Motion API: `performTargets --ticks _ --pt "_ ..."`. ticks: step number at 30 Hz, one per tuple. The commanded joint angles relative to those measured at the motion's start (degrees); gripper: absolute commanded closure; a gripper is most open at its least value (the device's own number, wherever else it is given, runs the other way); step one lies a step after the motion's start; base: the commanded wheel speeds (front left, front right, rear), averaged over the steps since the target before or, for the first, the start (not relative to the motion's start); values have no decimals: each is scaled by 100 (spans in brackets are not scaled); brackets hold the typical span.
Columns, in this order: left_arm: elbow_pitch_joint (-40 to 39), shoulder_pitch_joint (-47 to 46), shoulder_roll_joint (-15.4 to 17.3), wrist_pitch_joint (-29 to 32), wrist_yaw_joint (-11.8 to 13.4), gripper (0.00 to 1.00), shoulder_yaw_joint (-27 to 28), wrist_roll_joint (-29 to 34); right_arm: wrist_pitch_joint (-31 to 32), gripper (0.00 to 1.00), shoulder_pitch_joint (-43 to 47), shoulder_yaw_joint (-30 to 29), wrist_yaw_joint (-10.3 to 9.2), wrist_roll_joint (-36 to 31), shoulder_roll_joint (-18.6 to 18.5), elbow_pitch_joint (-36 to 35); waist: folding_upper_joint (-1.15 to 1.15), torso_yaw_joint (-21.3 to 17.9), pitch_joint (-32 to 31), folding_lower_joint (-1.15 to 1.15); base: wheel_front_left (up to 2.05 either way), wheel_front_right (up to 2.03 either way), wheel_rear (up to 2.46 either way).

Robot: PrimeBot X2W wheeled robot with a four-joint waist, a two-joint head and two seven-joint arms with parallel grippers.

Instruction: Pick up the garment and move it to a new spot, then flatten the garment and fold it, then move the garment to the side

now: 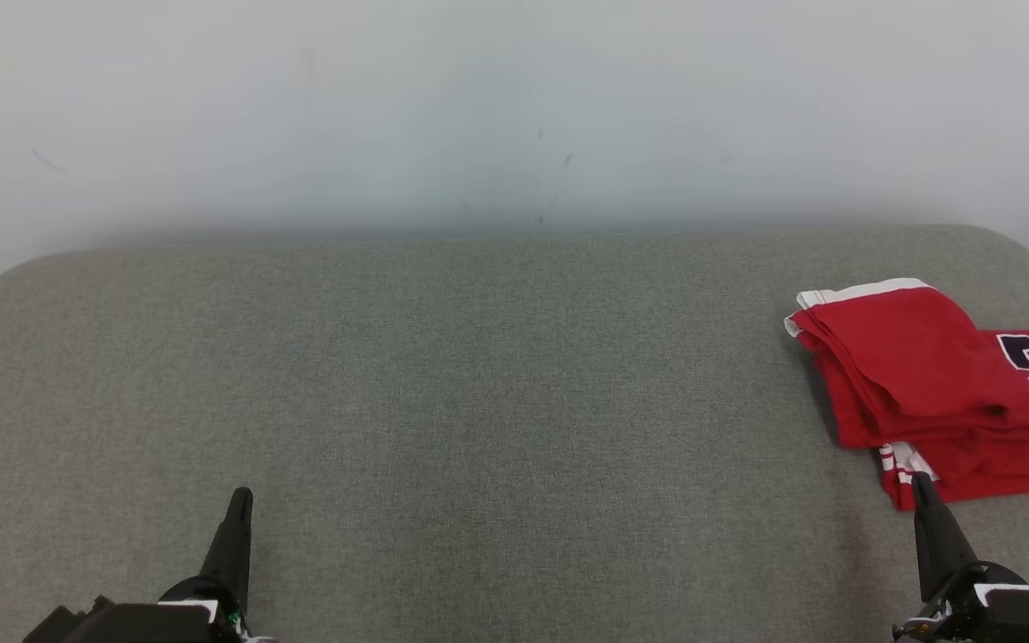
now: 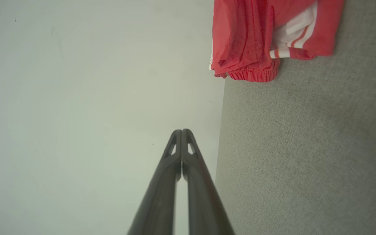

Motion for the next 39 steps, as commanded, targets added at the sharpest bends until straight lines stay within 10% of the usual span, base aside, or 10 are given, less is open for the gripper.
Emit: performTargets --ticks 1,39 --pt "-20 -50 -10 5 4 100 10 -25 10 100 -17 -10 -11 19 -9 -9 0 0 0 0 0 0 0" --pt "-20 -50 -10 4 4 100 8 -26 9 100 -17 -9 -12 20 -9 -9 0 0 0 0 0 0 0"
